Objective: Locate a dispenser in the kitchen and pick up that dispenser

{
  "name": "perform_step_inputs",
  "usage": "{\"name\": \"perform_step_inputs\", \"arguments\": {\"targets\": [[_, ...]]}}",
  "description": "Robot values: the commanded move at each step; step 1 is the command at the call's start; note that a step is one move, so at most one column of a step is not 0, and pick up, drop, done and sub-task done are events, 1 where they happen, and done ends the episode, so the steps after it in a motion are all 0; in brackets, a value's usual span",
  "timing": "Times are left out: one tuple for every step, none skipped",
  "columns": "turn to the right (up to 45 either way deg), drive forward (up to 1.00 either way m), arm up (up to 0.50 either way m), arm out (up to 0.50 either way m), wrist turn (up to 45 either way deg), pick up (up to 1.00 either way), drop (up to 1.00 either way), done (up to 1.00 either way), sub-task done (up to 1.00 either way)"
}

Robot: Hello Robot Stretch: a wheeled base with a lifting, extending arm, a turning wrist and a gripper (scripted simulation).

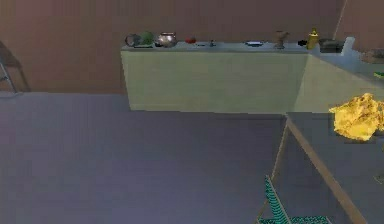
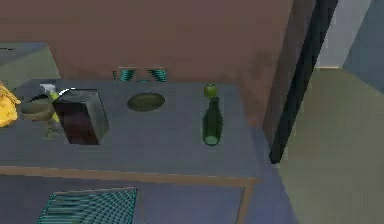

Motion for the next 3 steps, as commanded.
{"name": "perform_step_inputs", "arguments": {"targets": [[-45.0,0.00,0.00,0.00,0.0,0.00,0.00,0.00,0.00],[-45.0,0.00,0.00,0.00,0.0,0.00,0.00,0.00,0.00],[-3.0,0.00,0.00,0.00,0.0,0.00,0.00,0.00,0.00]]}}
